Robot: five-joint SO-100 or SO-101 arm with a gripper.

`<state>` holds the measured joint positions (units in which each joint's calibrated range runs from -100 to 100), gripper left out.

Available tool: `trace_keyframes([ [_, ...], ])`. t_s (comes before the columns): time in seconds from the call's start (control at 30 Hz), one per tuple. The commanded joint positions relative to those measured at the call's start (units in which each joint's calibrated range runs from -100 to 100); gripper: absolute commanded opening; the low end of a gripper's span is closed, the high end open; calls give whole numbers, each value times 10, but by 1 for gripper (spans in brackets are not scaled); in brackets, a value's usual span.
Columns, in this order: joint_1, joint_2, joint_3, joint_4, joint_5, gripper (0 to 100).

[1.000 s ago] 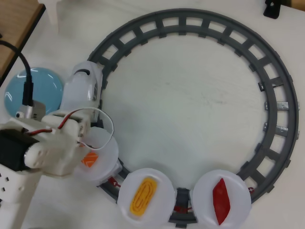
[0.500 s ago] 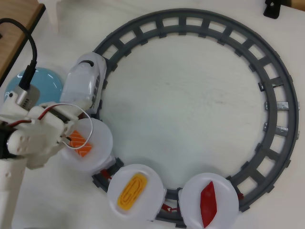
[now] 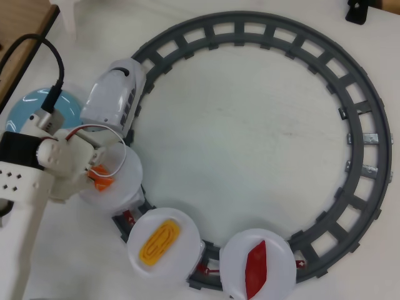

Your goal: Pick up the sushi from the Shinkansen and put it on the blue dish

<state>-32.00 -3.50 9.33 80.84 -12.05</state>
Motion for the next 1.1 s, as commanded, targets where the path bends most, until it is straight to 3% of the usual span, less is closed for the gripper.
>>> trace_keyframes([
  [0.0,-13,6,-7,-11,-5,34],
  [0.37,-33,10,-12,-18,-1,34],
  [0.63,-96,10,-13,-22,10,10],
  [1.07,-125,7,-27,-33,42,3],
])
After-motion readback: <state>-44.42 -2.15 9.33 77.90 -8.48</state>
